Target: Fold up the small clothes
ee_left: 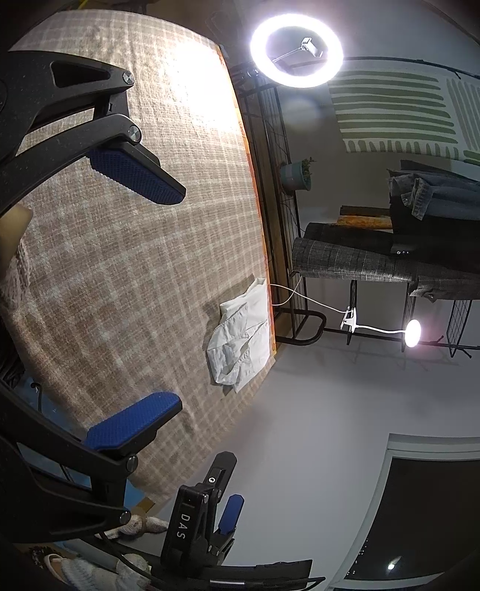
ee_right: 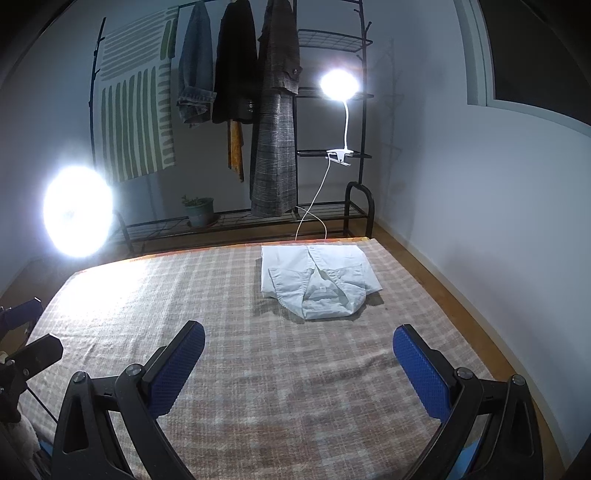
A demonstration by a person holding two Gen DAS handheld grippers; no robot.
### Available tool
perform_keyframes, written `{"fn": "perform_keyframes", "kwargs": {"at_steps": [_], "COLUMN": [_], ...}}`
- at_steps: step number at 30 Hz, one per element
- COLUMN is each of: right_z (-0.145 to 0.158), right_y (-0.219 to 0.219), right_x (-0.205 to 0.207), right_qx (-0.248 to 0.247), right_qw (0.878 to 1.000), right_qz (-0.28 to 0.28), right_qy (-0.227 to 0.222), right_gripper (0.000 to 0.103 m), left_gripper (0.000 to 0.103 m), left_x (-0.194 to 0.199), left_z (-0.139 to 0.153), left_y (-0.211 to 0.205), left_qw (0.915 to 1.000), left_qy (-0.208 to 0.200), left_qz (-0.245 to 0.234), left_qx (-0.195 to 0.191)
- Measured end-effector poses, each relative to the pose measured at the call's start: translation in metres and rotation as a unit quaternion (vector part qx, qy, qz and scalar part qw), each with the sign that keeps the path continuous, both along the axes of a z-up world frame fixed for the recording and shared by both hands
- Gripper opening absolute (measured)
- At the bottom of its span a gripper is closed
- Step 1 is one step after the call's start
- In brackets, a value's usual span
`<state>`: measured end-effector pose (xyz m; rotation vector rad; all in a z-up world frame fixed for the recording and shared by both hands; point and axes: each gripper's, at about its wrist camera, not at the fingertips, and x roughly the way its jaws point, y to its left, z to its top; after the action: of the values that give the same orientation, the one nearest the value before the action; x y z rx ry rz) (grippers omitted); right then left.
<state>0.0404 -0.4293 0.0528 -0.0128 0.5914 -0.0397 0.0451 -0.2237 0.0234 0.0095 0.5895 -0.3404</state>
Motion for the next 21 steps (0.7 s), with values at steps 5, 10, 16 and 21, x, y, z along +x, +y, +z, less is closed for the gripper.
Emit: {"fn": "perform_keyframes", "kwargs": {"at_steps": [5,10,16,21], "right_z": [0.0003,0.0018,0.0015,0.0035], "right_y": [0.0002,0.0008,0.0011,0.0021], "right_x": [-0.0004,-0.0019,-0.0022,-0.0032], "right_qx": [0.000,0.001,0.001,0.000], "right_qw": [1.000,1.000,1.000,1.000], "right_qz": [0.001,0.002,0.001,0.001], "right_qy": [-0.001,-0.002,-0.001,0.000], "right_gripper": [0.103,0.103,0.103,0.103], "left_gripper": [0.103,0.103,0.103,0.103], "left_x": [-0.0004,-0.0011,-0.0016,-0.0011], "left_z": [0.0022,0.0026,0.0015,0.0028], "left_y": [-0.0005,-0.0025,-0.0044,-0.0037], "left_qw": [1.0000,1.0000,1.0000,1.0000], "left_qy": [-0.002,-0.002,-0.002,-0.003], "left_qz": [-0.001,0.001,0.001,0.000], "left_qx": [0.002,0.003,0.002,0.002]}}
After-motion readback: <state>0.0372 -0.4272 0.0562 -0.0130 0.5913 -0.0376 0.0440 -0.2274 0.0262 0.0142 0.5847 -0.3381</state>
